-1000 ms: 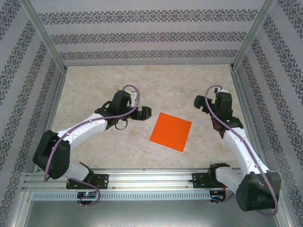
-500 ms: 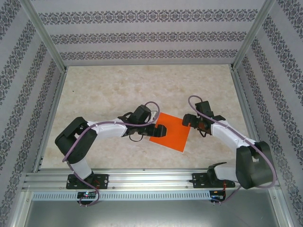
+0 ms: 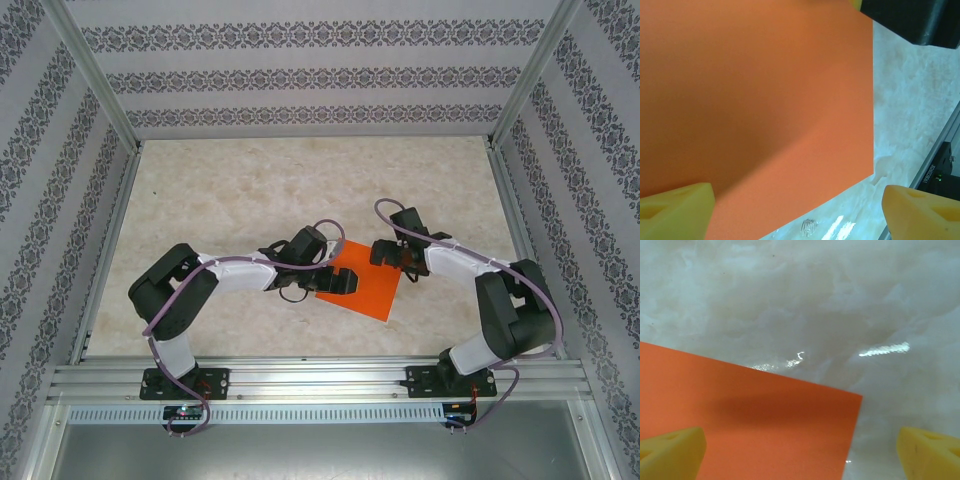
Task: Fold a paper plane with a square sheet of paper (fold left side to right side)
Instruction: Pick up the square sheet of paper from the center of the table.
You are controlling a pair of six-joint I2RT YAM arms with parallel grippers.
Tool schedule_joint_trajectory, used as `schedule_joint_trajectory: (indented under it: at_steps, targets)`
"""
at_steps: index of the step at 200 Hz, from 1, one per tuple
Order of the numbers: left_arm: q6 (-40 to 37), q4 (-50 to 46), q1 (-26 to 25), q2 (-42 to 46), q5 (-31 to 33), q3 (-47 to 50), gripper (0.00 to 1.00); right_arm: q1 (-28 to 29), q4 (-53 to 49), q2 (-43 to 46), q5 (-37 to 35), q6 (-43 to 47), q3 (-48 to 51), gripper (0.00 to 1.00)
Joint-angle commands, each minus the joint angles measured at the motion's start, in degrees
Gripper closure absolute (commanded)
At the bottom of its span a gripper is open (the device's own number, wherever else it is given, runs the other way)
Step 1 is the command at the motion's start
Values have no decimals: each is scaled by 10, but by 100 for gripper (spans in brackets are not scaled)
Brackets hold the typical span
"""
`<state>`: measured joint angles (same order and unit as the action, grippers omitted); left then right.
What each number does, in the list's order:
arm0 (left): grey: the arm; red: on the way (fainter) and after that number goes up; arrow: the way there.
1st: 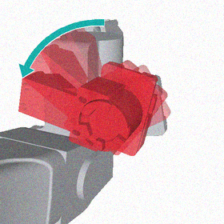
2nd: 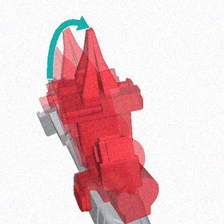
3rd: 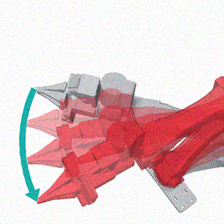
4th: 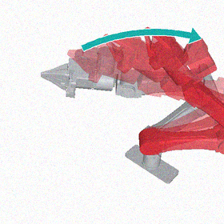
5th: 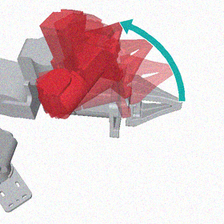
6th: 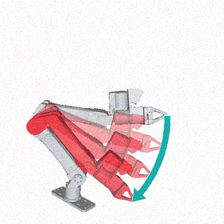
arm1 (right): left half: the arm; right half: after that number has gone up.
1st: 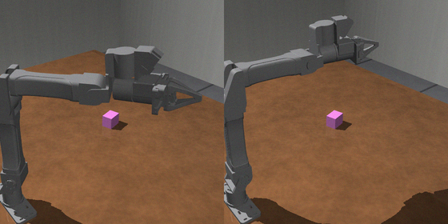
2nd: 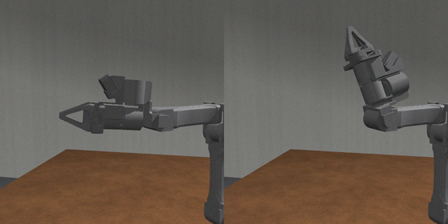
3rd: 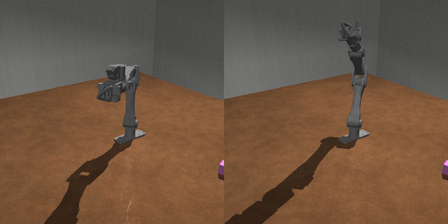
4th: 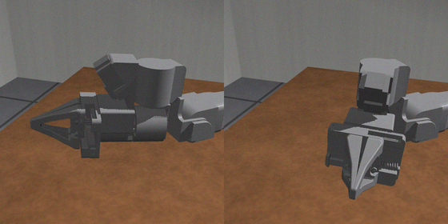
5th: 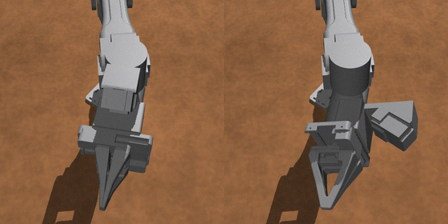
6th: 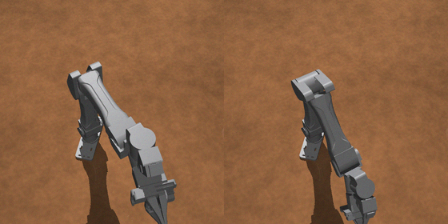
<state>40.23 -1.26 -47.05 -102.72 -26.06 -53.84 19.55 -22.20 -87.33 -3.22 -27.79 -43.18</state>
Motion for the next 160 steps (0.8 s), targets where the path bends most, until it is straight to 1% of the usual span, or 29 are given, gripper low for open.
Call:
schedule_joint_trajectory:
  at_steps: [1,30,53,81,112,121,160]
  targets:
    - [8,2,-9,-13,8,7,12,7,13,-18,9,-16,-14,2]
    - [9,2,-9,-17,9,11,12,21,9,-35,31,-24,-18,3]
    - [9,2,-10,-18,9,12,12,35,12,-38,60,-37,-15,6]
    - [10,2,-11,-20,11,12,12,48,22,-34,98,-55,-9,10]
    - [10,2,-12,-24,14,13,12,63,34,-22,137,-71,-6,12]
    - [12,3,-13,-25,14,14,12,67,36,-19,144,-74,-6,12]
    - [12,5,-13,-24,14,13,12,71,28,-4,154,-70,-7,17]
